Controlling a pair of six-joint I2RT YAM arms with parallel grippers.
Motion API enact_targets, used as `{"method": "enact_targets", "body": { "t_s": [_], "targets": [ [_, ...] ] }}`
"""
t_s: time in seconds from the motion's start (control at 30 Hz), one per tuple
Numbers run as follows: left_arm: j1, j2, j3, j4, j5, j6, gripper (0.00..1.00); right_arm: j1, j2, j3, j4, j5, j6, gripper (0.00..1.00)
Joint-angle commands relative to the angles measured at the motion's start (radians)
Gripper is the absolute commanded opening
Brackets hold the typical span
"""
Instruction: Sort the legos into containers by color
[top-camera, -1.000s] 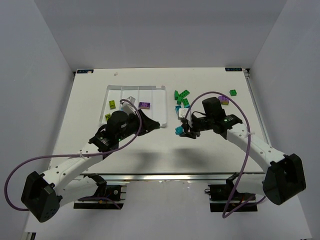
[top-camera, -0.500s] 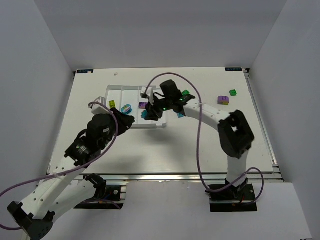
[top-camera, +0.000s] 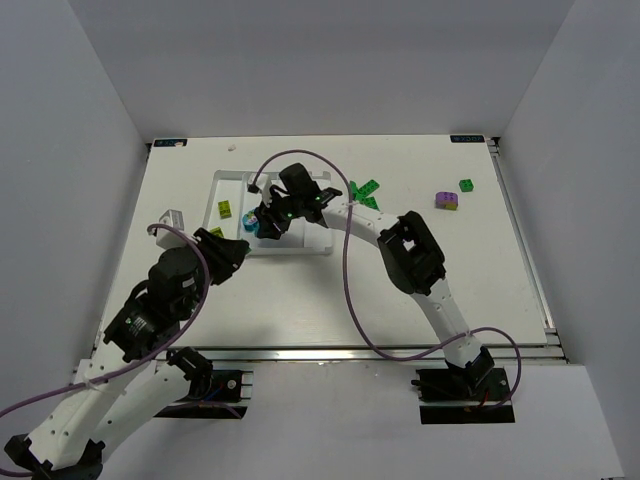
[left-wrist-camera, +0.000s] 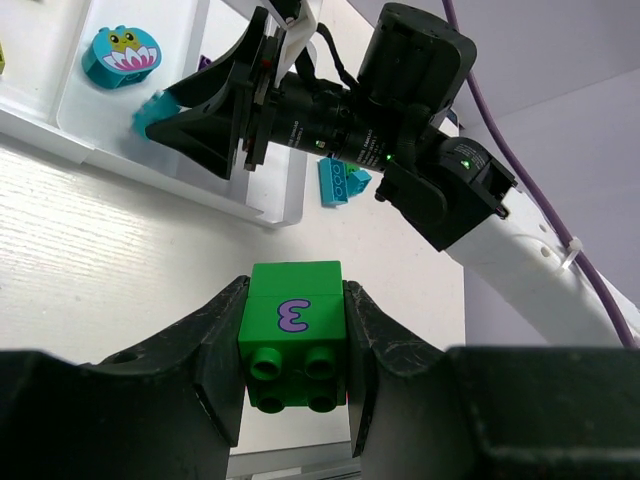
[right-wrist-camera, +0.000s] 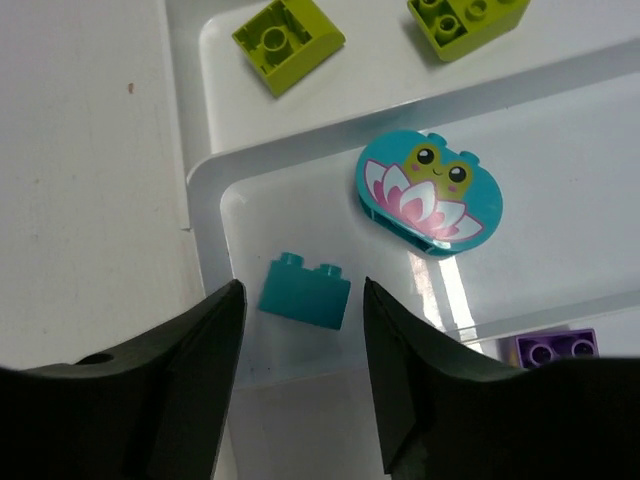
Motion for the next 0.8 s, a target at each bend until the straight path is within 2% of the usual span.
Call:
{"method": "enact_targets", "body": {
  "t_s": [0.0,0.03,0.1,0.13,0.27,0.37,0.4,0.43,0.5,0.53,0.57,0.63,0.67,0.7,0.77],
  "targets": [
    [0.003,0.003,-0.008,-0.020,-0.019,-0.017,0.00,0.005,0.000,0.044,0.040,0.042,-0.014,0.57],
    [0.003,0.006,-0.007,-0.020,-0.022,-0.016,0.00,0.005,-0.004,0.036,0.042,0.048,-0.015,0.64],
    [0.003,0.017,-0.008,-0.014,-0.019,-0.013,0.00,0.005,-0.009,0.030,0.039,0.047,-0.021,0.70],
    [0.003,0.023,-0.008,-0.006,-0.018,-0.011,0.00,0.003,-0.020,0.029,0.037,0.040,-0.024,0.76],
    [0.003,0.046,-0.022,0.039,0.021,-0.013,0.00,-0.012,-0.087,0.018,-0.001,-0.024,-0.038,0.87],
    [0.003,0.058,-0.030,0.092,0.068,-0.023,0.00,-0.047,-0.210,-0.054,-0.093,-0.165,-0.183,0.89],
    [0.003,0.060,-0.036,0.108,0.082,-0.025,0.00,-0.079,-0.257,-0.103,-0.099,-0.221,-0.222,0.89],
    [0.003,0.066,-0.037,0.141,0.096,-0.026,0.00,-0.095,-0.358,-0.229,-0.093,-0.336,-0.265,0.89],
    [0.003,0.077,-0.046,0.177,0.149,-0.031,0.00,-0.144,-0.472,-0.374,-0.078,-0.409,-0.389,0.89],
    [0.004,0.091,-0.049,0.224,0.174,-0.032,0.00,-0.159,-0.594,-0.451,-0.060,-0.467,-0.438,0.89],
    [0.006,0.100,-0.053,0.246,0.200,-0.036,0.00,-0.176,-0.656,-0.622,0.012,-0.493,-0.505,0.89],
    [0.007,0.136,-0.066,0.348,0.303,-0.039,0.00,-0.208,-0.841,-0.773,0.080,-0.522,-0.554,0.90],
    [0.007,0.155,-0.071,0.380,0.341,-0.048,0.00,-0.213,-0.888,-0.850,0.036,-0.521,-0.636,0.90],
    [0.009,0.175,-0.074,0.414,0.428,-0.051,0.00,-0.211,-0.928,-0.864,-0.013,-0.521,-0.673,0.90],
    [0.010,0.239,-0.080,0.502,0.504,-0.052,0.00,-0.211,-1.012,-0.884,-0.085,-0.524,-0.690,0.89]
  ]
}}
